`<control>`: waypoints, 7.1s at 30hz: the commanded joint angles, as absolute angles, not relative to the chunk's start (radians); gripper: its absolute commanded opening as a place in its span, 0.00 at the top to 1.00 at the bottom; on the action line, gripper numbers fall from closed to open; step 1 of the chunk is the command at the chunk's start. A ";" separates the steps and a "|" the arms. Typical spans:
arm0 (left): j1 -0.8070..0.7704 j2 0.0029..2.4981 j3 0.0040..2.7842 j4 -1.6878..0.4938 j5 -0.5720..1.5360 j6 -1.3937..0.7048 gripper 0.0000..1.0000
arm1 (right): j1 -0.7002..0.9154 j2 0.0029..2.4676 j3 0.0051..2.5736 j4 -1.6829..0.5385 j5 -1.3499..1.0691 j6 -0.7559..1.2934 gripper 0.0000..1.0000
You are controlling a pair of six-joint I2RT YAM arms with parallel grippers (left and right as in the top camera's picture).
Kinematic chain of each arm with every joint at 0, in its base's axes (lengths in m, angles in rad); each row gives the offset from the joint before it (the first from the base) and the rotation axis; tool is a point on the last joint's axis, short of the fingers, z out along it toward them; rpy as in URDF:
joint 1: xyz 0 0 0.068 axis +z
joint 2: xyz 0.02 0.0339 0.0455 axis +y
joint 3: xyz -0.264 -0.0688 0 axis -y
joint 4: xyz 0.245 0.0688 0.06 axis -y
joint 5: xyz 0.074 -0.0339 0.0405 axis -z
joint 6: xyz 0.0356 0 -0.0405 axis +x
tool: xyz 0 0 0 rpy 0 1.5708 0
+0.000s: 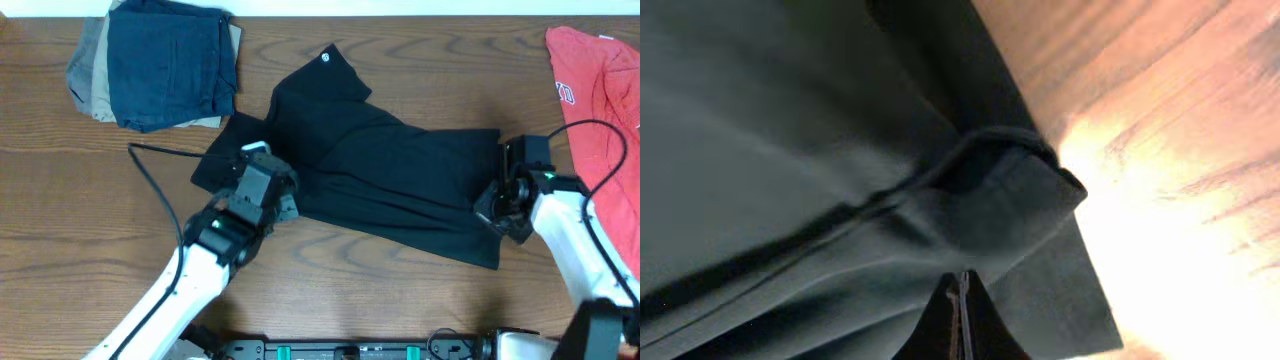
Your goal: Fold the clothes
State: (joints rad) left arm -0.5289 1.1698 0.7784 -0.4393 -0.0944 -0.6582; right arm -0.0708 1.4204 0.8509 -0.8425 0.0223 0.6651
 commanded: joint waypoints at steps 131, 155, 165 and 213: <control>-0.253 2.249 1.640 -0.750 0.138 -0.006 0.94 | 0.020 1.589 0.966 -0.883 -0.261 0.285 0.04; -0.259 2.250 1.602 -0.731 0.025 -0.088 0.94 | -0.201 1.713 1.415 -0.705 -0.013 0.118 0.01; -0.259 2.250 1.565 -0.698 0.025 -0.089 0.93 | -0.221 2.014 1.554 -0.661 -0.124 0.043 0.01; -0.260 2.003 1.568 -0.799 0.045 -0.164 0.94 | -0.148 2.077 1.589 -0.799 0.052 0.282 0.99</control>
State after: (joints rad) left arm -0.2665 2.1036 1.5642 -0.7834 0.0467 -0.1463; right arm -0.1303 2.1586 1.5650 -0.7834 0.0269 0.2184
